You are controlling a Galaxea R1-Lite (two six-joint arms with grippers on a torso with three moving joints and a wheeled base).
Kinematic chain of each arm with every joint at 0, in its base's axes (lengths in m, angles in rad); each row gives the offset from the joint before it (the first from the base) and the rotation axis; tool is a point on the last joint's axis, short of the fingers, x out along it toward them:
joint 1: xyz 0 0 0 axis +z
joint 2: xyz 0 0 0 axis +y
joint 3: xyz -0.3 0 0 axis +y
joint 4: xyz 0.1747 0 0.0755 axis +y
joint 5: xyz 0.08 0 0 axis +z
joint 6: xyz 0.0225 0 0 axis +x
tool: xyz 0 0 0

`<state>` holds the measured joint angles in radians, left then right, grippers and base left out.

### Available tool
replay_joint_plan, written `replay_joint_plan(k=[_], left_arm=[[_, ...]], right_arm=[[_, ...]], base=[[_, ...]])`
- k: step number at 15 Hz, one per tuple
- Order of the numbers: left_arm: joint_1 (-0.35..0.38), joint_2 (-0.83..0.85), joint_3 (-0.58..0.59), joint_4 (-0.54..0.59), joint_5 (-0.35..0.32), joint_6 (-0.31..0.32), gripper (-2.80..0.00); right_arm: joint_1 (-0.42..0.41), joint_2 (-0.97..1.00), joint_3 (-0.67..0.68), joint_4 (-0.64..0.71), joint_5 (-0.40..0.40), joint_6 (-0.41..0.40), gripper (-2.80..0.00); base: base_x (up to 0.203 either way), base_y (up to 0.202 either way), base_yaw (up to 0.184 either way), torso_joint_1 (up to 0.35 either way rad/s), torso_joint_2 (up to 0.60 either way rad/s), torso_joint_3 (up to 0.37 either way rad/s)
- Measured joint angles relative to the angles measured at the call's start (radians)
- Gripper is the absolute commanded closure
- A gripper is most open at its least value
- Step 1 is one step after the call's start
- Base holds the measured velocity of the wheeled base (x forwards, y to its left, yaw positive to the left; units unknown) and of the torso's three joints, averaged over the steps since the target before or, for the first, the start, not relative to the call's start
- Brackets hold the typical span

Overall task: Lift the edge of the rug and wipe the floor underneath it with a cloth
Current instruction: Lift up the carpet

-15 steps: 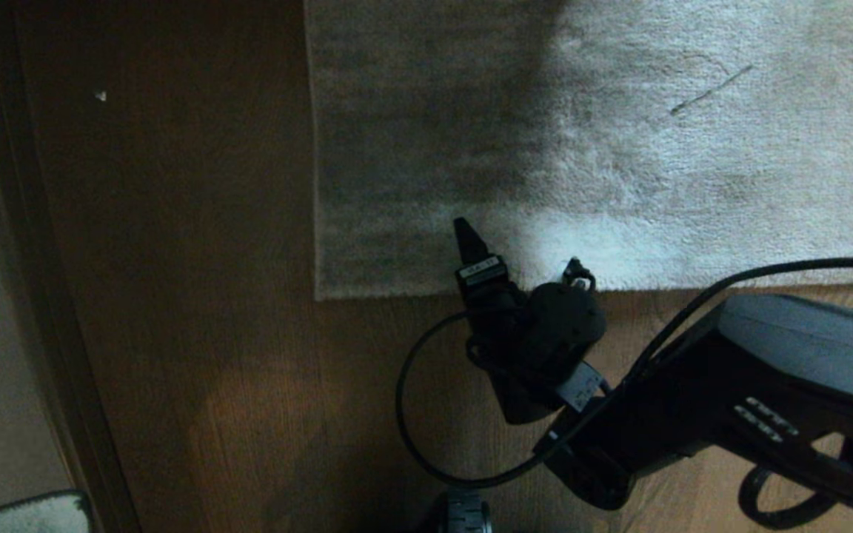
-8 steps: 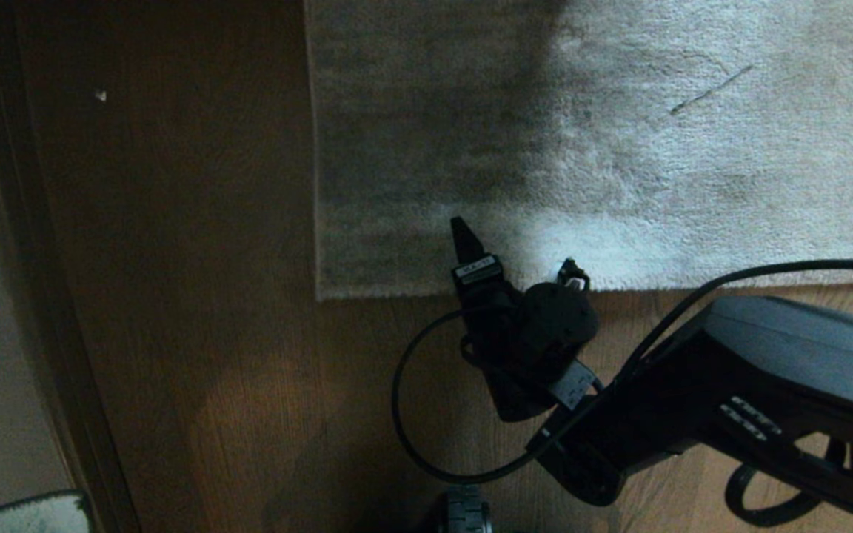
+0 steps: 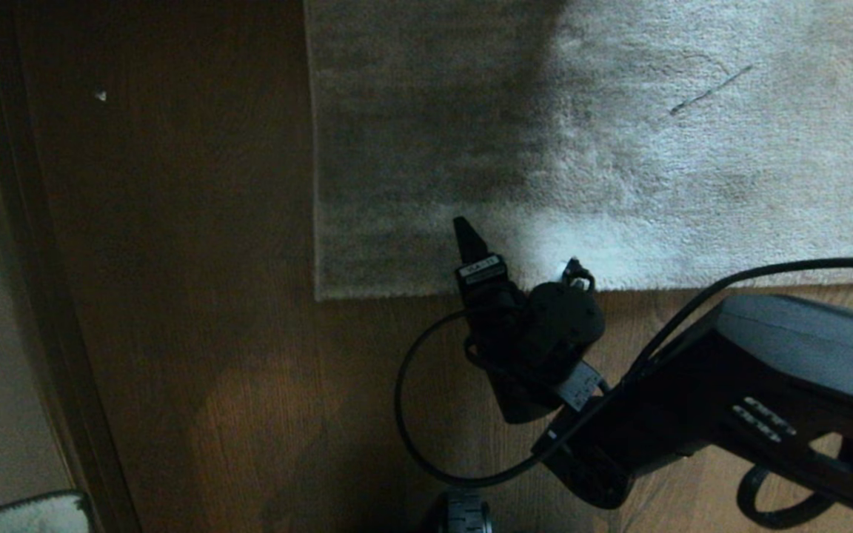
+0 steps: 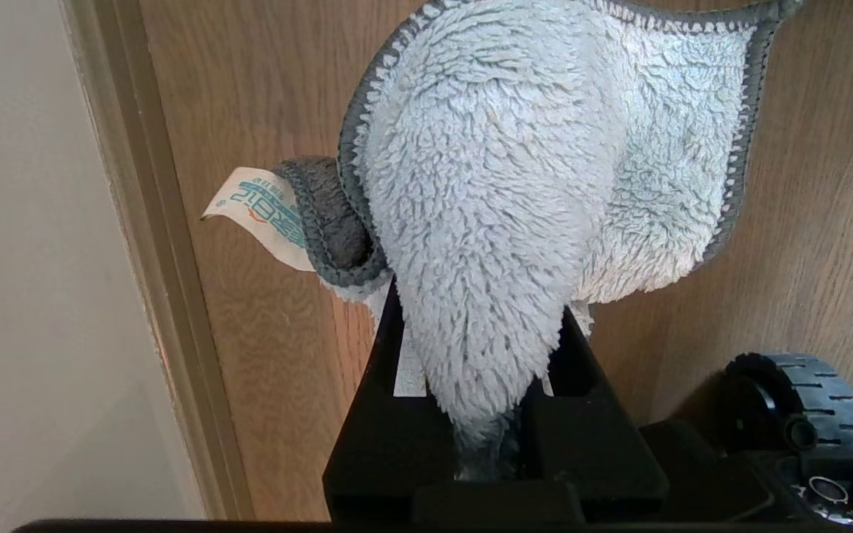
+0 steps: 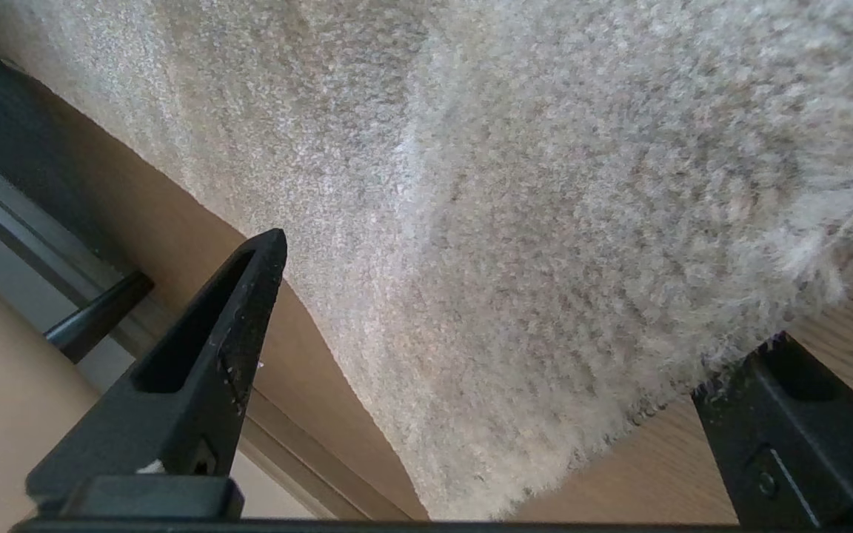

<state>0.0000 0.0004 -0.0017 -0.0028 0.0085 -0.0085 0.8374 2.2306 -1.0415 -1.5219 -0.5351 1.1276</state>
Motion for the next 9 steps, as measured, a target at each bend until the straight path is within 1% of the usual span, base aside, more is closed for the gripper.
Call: replay_joint_plan(k=[3,4,9], left_arm=[[0.000,0.000,0.000,0.000,0.000,0.000,0.00],[0.000,0.000,0.000,0.000,0.000,0.000,0.00],[0.000,0.000,0.000,0.000,0.000,0.000,0.00]], right_arm=[[0.000,-0.005,0.001,0.000,-0.001,0.000,-2.80],[0.000,-0.005,0.001,0.000,-0.001,0.000,0.00],[0.000,-0.004,0.001,0.000,-0.001,0.005,0.00]], base=[[0.000,0.000,0.000,0.000,0.00,0.000],[0.000,0.000,0.000,0.000,0.00,0.000],[0.000,0.000,0.000,0.000,0.00,0.000]])
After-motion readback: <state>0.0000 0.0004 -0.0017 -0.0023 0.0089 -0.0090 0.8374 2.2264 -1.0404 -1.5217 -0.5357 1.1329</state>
